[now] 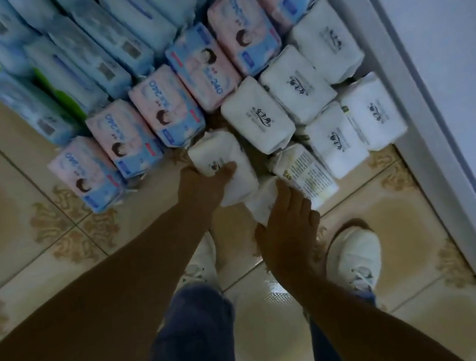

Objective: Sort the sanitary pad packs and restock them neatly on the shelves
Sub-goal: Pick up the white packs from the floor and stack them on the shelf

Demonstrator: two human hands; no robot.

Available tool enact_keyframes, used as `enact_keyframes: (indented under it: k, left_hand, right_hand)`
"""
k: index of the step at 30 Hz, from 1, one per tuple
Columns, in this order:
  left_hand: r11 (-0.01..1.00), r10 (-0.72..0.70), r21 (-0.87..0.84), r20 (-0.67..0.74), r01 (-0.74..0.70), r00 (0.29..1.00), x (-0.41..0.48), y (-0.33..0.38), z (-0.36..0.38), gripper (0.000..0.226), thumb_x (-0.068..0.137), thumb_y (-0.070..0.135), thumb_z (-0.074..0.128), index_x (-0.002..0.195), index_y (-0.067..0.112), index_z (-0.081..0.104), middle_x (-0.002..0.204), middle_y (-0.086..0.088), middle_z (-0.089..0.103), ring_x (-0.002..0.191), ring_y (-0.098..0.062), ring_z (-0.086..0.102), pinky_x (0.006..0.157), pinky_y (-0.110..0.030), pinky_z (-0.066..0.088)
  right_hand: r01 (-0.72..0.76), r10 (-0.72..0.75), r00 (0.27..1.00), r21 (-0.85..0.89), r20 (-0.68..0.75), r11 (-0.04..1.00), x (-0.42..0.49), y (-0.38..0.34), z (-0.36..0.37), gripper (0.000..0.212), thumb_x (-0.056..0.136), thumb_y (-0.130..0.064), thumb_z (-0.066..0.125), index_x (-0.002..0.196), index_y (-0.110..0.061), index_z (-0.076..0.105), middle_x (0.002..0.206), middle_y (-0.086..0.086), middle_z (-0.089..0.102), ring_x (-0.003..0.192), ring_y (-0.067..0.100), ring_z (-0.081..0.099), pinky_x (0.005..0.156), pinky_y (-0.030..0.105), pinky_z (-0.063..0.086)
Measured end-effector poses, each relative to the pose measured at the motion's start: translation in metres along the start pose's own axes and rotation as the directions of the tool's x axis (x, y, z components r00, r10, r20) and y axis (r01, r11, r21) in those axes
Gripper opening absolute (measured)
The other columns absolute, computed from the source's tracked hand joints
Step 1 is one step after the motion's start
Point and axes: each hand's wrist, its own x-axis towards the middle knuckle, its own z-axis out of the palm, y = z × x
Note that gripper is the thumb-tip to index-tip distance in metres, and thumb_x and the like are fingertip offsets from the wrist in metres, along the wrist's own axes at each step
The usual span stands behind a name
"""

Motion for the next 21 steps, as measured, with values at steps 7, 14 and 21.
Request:
enact_keyframes:
  k: [7,14,21]
  left_hand:
    - [0.998,0.052,0.015,0.08,-0.054,0.995,-0.111,0.049,-0.075,0.059,0.073,0.027,0.078,0.127,0.014,0.058,0.122,-0.007,0.064,0.11,-0.027,0.062,0.095,-0.049,0.051]
    - [0.924,0.16,0.267,0.376,-0.272,0.913,-0.29,0.153,-0.119,0.04,0.077,0.031,0.077,0.114,0.026,0.063,0.096,0.015,0.071,0.086,-0.002,0.066,0.08,-0.027,0.055]
    - [0.894,0.275,0.211,0.439,-0.396,0.855,-0.465,0.207,-0.124,0.078,0.057,0.053,0.086,0.119,0.011,0.063,0.11,-0.003,0.069,0.096,-0.017,0.067,0.081,-0.036,0.057]
  right_hand:
    - [-0.034,-0.037,0.963,0.255,0.268,0.966,-0.026,0.01,-0.136,0.088,0.069,-0.037,0.078,0.142,-0.012,0.035,0.126,0.009,0.046,0.116,0.026,0.044,0.097,0.039,0.041]
    - [-0.464,0.186,0.874,0.658,0.449,0.593,-0.096,0.013,-0.338,0.068,0.076,-0.025,0.079,0.13,-0.011,0.041,0.123,0.007,0.054,0.1,0.018,0.055,0.06,0.016,0.046]
    - [-0.334,0.194,0.942,0.823,0.274,0.459,-0.218,-0.007,-0.497,0.07,0.074,-0.014,0.08,0.132,-0.009,0.041,0.124,0.007,0.054,0.109,0.022,0.057,0.088,0.035,0.053]
